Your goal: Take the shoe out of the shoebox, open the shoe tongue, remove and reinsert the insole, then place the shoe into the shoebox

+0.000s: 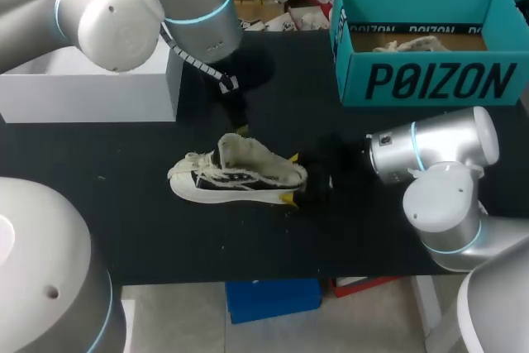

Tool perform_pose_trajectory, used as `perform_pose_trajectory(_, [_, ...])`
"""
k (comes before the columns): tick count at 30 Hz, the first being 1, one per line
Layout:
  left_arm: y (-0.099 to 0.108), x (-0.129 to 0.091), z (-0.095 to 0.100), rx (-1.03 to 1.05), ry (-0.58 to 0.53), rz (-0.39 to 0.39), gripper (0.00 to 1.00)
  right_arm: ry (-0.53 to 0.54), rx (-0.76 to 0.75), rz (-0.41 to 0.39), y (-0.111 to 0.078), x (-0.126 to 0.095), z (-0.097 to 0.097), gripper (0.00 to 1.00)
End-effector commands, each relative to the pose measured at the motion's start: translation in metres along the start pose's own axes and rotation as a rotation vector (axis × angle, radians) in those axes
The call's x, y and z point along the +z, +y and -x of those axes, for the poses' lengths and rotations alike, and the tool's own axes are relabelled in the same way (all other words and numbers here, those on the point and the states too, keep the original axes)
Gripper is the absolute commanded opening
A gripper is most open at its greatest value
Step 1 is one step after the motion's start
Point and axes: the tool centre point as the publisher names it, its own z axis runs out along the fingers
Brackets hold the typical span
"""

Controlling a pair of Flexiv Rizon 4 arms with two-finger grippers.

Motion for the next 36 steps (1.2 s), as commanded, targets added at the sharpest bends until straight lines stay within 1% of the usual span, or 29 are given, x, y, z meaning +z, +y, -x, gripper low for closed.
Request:
perform_pose_trajectory(1, [-0.006,0.002,0.008,0.524,0.408,0.091,0.00,-0.001,0.001,-0.002,-0.003,0.002,0.001,0.00])
perform_pose_trajectory(9, [-0.006,0.002,0.008,0.524,0.408,0.091,0.00,-0.001,0.001,-0.002,-0.003,0.002,0.001,0.00])
perform_pose_trajectory(10, [-0.005,0.004,0.008,0.545,0.410,0.066,0.00,-0.001,0.001,-0.002,-0.003,0.002,0.001,0.00])
perform_pose_trajectory(13, [-0.005,0.008,0.004,0.611,0.353,0.045,0.00,-0.001,0.001,-0.002,-0.003,0.002,0.001,0.00])
perform_pose_trajectory(15, [-0.005,0.012,0.002,0.632,0.350,0.044,0.00,-0.001,0.001,-0.002,-0.003,0.002,0.001,0.00])
perform_pose_trajectory(17, [-0.005,0.017,0.000,0.629,0.336,0.069,0.00,-0.001,0.001,-0.002,-0.003,0.002,0.001,0.00])
perform_pose_trajectory(18, [-0.005,0.019,0.000,0.636,0.347,0.057,0.00,-0.001,0.001,-0.002,-0.003,0.002,0.001,0.00])
perform_pose_trajectory(19, [-0.004,0.021,-0.001,0.630,0.340,0.071,0.00,-0.001,0.001,-0.002,-0.003,0.002,0.001,0.00])
perform_pose_trajectory(23, [-0.004,0.029,-0.003,0.617,0.348,0.080,0.00,-0.001,0.001,-0.002,-0.003,0.002,0.001,0.00])
perform_pose_trajectory(25, [-0.004,0.031,-0.005,0.593,0.354,0.110,0.00,-0.001,0.001,-0.002,-0.003,0.002,0.001,0.00])
perform_pose_trajectory(36, [-0.004,0.031,-0.005,0.593,0.354,0.110,0.00,-0.001,0.001,-0.002,-0.003,0.002,0.001,0.00])
